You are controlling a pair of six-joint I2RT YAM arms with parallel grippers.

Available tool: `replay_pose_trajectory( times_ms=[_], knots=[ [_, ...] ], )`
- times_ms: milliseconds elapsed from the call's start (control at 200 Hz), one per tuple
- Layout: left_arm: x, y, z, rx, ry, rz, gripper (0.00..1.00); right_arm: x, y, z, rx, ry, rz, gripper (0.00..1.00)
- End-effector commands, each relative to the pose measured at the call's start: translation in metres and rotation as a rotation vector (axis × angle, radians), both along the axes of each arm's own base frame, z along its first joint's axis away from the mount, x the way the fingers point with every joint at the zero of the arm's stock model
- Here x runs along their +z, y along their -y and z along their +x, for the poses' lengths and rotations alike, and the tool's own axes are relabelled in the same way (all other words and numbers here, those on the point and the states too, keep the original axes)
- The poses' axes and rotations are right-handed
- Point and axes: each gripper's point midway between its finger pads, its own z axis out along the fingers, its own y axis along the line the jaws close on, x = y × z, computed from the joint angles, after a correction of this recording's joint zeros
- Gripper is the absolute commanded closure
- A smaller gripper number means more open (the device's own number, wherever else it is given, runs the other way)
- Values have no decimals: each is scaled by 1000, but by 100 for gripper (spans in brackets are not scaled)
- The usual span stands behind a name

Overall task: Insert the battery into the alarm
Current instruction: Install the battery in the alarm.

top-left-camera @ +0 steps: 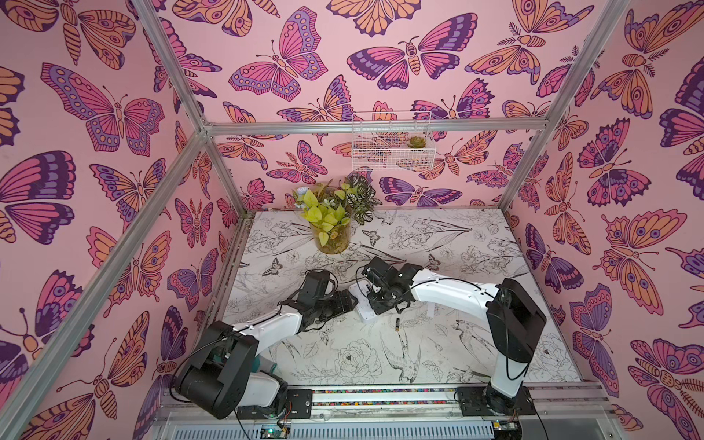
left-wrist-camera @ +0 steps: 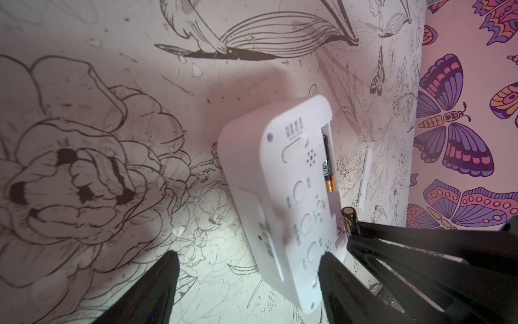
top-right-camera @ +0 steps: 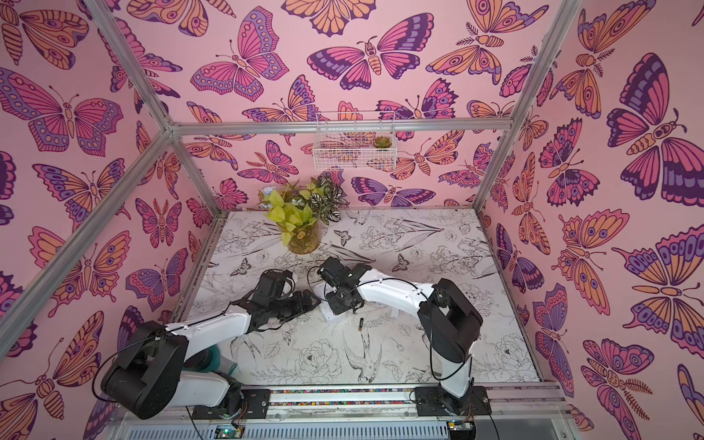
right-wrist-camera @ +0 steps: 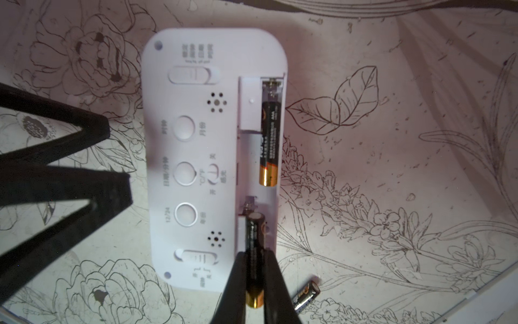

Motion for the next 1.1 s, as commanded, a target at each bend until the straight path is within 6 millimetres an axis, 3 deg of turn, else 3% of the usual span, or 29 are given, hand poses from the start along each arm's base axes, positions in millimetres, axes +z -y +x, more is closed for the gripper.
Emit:
replay_pose_trajectory(
  times_ms=[0,1091],
  knots=[
    [5,1,4,-7,26,-5,19,0,6,3,-9,-2,-40,92],
    [6,0,7,7,29,1,20,-4,3,4,-36,-24,-46,83]
  ],
)
